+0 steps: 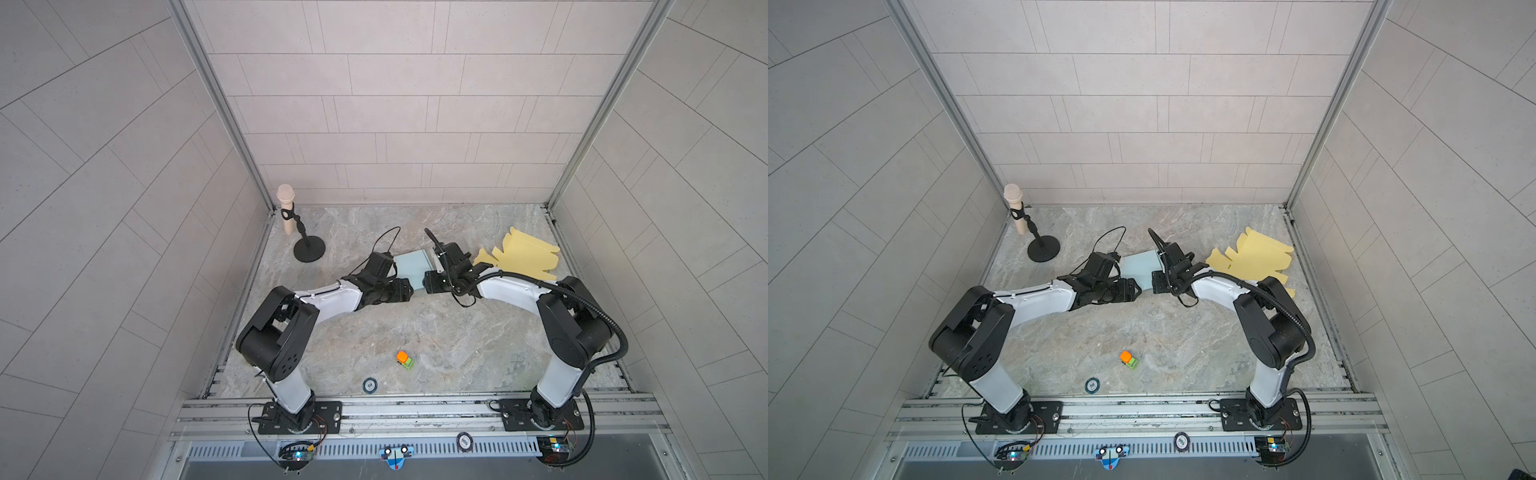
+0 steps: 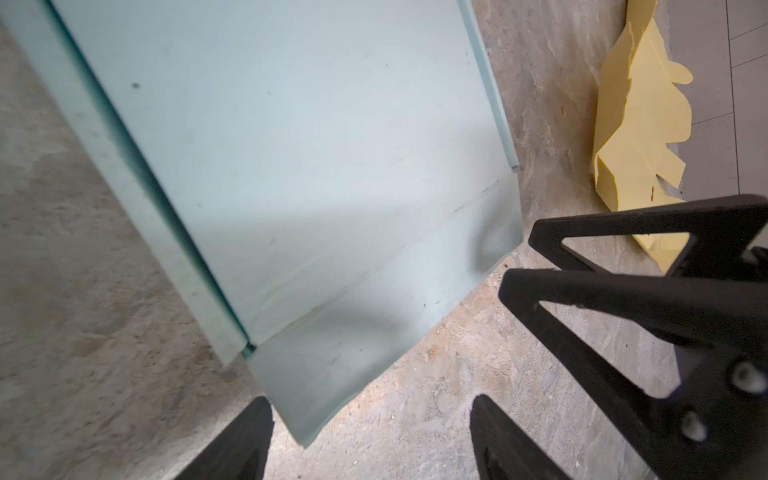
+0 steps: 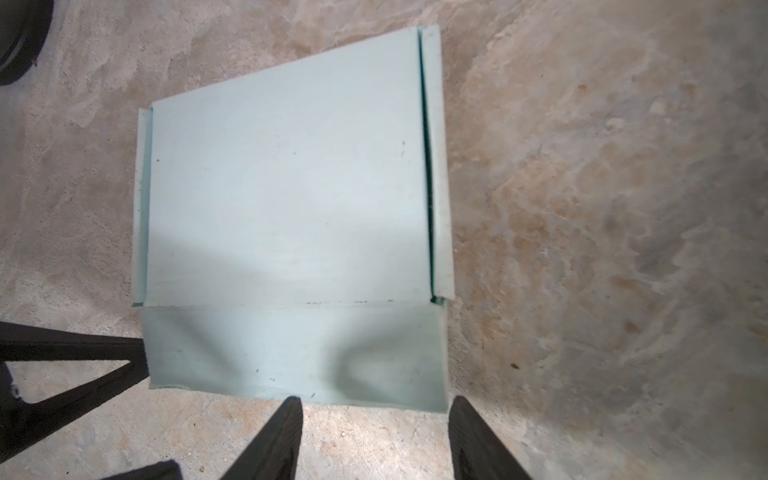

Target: Fold the paper box

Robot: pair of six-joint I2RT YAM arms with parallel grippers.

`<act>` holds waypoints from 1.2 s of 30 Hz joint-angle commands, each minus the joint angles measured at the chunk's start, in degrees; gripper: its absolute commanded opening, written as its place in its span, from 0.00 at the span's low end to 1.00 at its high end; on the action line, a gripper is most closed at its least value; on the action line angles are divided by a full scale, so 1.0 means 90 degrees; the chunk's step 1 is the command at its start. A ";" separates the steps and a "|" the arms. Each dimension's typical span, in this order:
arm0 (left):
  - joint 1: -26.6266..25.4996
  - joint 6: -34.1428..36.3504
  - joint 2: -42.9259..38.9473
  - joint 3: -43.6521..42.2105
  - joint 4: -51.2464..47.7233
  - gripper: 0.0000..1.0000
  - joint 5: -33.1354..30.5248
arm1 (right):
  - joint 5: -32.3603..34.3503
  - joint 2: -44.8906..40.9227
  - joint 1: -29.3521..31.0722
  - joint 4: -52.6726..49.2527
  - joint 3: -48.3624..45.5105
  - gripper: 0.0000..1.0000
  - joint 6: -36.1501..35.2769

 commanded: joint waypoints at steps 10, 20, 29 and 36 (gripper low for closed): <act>0.0111 0.0366 -0.0680 -0.0232 -0.0441 0.80 -0.0080 | -0.0053 -0.0069 -0.0105 -0.0219 0.0114 0.60 -0.0212; 0.0365 0.0768 -0.0575 0.0719 -0.1357 0.82 -0.0244 | -0.0062 0.0209 -0.0167 -0.0505 0.0590 0.60 -0.0535; 0.0649 0.0715 -0.0294 0.1029 -0.1505 0.81 -0.0340 | -0.0171 0.0373 -0.0194 -0.0681 0.0823 0.63 -0.0680; 0.0463 0.0284 -0.0400 0.0372 -0.0861 0.82 -0.0086 | -0.0567 0.0550 -0.0261 -0.0623 0.0840 0.75 -0.0500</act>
